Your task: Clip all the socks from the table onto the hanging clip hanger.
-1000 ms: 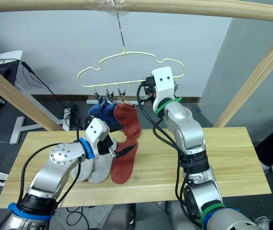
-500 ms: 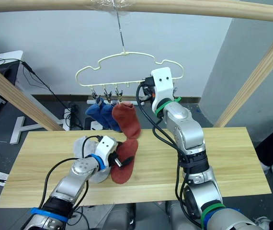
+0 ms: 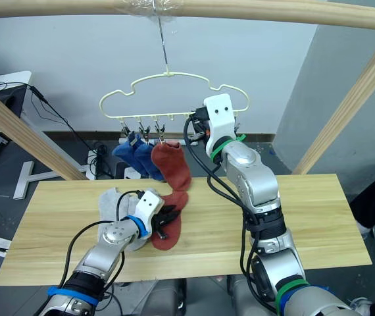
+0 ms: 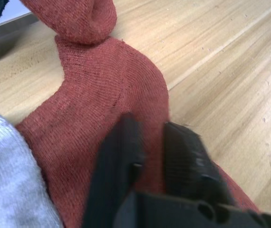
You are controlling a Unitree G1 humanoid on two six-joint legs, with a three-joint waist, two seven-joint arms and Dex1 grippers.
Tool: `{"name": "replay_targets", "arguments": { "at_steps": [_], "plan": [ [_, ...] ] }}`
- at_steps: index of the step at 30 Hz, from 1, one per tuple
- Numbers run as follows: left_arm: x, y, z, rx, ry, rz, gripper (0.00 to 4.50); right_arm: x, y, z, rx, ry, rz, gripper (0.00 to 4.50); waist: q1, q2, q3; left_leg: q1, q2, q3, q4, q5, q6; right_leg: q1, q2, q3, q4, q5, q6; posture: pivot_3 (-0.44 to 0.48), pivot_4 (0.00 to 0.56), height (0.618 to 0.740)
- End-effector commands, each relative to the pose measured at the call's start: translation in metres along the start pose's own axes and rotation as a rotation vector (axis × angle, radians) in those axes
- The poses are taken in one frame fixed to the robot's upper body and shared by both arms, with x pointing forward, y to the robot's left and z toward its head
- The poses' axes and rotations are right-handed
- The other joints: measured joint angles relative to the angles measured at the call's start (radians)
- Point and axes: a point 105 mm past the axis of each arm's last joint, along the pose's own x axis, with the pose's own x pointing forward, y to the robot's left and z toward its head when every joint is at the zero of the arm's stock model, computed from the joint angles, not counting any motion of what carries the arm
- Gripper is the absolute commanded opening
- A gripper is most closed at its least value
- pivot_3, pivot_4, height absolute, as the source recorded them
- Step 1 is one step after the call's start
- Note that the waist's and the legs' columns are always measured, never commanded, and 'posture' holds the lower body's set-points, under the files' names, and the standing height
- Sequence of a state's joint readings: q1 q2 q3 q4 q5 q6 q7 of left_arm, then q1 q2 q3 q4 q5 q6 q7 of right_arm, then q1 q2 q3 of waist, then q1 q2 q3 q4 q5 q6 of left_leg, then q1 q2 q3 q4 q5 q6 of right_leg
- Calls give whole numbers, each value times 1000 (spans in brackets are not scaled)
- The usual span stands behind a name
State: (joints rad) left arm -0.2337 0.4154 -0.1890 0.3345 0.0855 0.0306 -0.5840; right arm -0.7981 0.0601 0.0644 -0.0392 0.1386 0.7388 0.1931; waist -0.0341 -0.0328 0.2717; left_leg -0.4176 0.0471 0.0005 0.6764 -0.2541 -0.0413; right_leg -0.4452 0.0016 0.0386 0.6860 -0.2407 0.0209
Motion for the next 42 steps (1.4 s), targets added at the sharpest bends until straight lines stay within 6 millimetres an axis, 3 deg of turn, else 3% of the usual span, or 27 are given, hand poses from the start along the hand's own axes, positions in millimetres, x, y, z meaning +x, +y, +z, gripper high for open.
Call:
{"name": "replay_targets", "arguments": {
  "at_steps": [1,4,10,17,21,26,32,36,38,42],
  "plan": [
    [-6,-5,-20,-12,52,-19,0,-5,10,22,-19,-80,31,93,0,0,0,0,0,0,0,0,0,0,0,0,0,0,0,-19,233,711],
    [-5,-7,-8,5,-19,-27,0,-5,9,21,-19,-78,28,93,0,0,0,1,0,0,0,0,0,0,0,0,1,0,0,-19,234,711],
    [-19,-25,48,100,-318,-148,0,-5,9,21,-18,-78,27,93,1,0,0,-1,0,0,0,0,0,-1,0,0,1,0,0,-20,235,711],
    [-33,-19,92,134,-516,-134,0,-6,8,22,-19,-75,25,93,0,0,0,-1,0,0,0,0,0,-1,-1,0,1,0,0,-19,238,711],
    [-45,-19,95,178,-546,-135,0,-6,7,22,-21,-73,26,93,-7,0,0,-1,0,0,0,0,0,-1,0,0,0,0,0,-22,239,711],
    [-49,-2,97,276,-558,21,0,-6,9,22,-19,-73,33,93,-6,0,0,-1,0,0,0,0,0,-1,0,0,0,0,0,-18,238,711],
    [-41,12,125,389,-667,172,0,-6,12,26,4,-77,50,93,1,0,0,-2,0,0,0,0,0,-1,0,0,-1,0,0,-11,238,711],
    [-35,16,132,413,-689,200,0,-6,13,26,10,-73,56,93,0,0,0,-3,0,0,0,0,0,-1,0,0,-2,0,0,-12,238,711],
    [-31,13,128,409,-670,161,0,-7,13,26,10,-72,57,93,-2,0,0,-3,0,0,0,0,0,-1,0,0,-3,0,0,-12,238,711],
    [-25,-6,84,426,-464,-36,0,-7,13,26,10,-69,56,93,-6,0,0,-3,0,0,-1,0,0,-1,0,-1,-3,0,0,-28,239,711]
  ]
}}
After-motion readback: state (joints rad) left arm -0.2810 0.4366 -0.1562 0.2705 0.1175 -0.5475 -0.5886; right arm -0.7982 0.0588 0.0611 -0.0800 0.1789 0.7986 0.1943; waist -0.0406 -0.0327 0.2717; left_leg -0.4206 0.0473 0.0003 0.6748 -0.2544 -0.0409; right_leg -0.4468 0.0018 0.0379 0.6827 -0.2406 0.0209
